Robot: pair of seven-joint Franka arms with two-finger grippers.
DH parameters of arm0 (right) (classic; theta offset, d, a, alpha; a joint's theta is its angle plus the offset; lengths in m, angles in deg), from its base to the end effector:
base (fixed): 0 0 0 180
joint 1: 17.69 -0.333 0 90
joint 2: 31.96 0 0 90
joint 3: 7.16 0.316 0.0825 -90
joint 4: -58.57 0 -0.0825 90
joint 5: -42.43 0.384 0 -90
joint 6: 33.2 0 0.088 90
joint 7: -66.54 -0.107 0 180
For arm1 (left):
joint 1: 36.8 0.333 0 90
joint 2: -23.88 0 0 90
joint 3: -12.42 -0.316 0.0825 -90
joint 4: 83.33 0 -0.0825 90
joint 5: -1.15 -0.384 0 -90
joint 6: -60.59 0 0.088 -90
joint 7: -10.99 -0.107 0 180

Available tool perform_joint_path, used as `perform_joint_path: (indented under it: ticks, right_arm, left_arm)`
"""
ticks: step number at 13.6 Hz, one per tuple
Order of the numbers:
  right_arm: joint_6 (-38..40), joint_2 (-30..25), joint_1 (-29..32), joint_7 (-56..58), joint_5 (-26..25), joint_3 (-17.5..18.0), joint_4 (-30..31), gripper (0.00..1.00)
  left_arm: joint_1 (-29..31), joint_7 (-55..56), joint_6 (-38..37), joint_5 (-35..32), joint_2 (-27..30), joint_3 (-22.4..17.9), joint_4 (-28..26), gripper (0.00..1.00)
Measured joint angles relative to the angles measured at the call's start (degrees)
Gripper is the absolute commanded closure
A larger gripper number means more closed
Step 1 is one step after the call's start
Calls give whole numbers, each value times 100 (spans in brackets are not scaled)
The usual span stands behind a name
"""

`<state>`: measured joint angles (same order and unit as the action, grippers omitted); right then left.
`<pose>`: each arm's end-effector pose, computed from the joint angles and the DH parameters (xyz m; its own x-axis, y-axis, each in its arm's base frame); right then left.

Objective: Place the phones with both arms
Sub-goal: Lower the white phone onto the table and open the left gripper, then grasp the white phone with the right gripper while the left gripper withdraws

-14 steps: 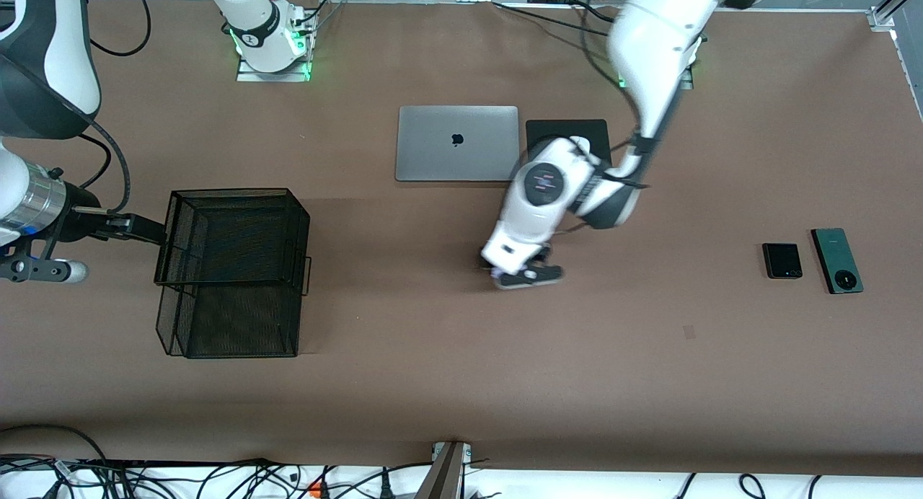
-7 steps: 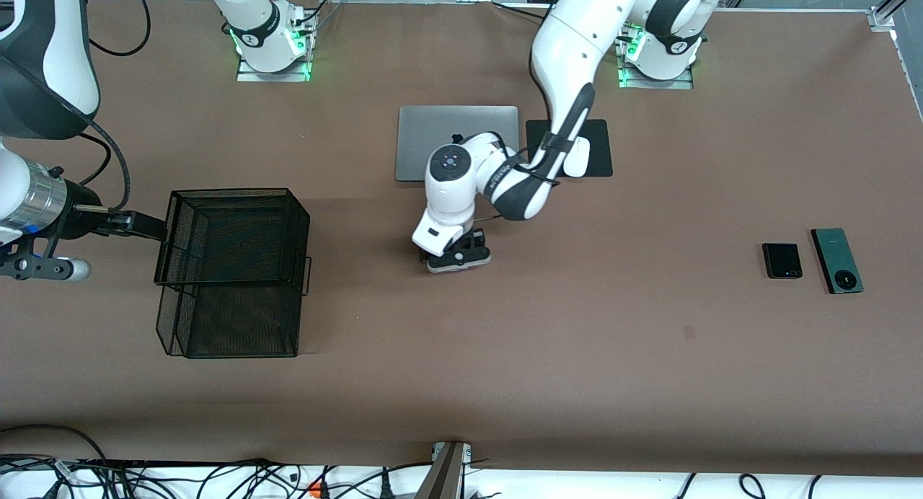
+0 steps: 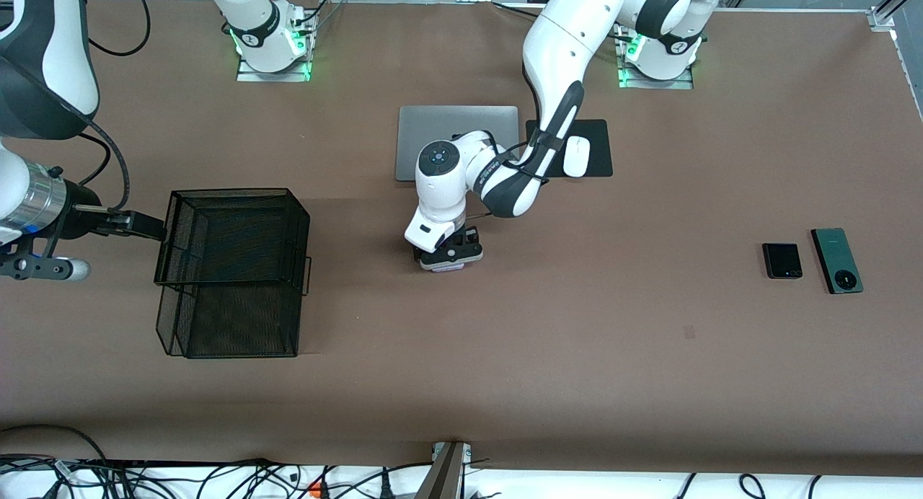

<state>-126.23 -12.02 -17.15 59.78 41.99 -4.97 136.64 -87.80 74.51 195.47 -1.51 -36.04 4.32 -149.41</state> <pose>0.6553 0.0142 0.5160 0.9922 -0.0899 -0.0866 -0.0898 -0.9959 0.0048 0.5462 -0.5545 0.1736 0.9455 0.2484 0.2106 0.2398 -0.9686 0.0659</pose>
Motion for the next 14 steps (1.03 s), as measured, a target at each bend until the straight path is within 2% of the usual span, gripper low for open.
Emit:
perform_joint_path:
  ticks: [4,7,9,11,14]
  right_arm:
    - [3,0,1,-1,0,-7,0,0]
    - [290,0,0,-7,50,-6,1,0]
    - [431,0,-65,-15,215,194,0,0]
    - [310,35,-381,-402,329,449,2,0]
    - [-661,389,-1276,-1031,396,544,32,0]
  left_arm:
    - [-9,-110,-731,-1,148,-310,322,0]
    - [388,-703,-1385,-1,834,-345,170,0]
    - [715,-1189,-1513,-1,1395,-344,-462,0]
    - [1067,-1814,-1518,-2,1905,-350,-1263,0]
    - [1833,-3155,-1507,-8,2636,-377,-2296,0]
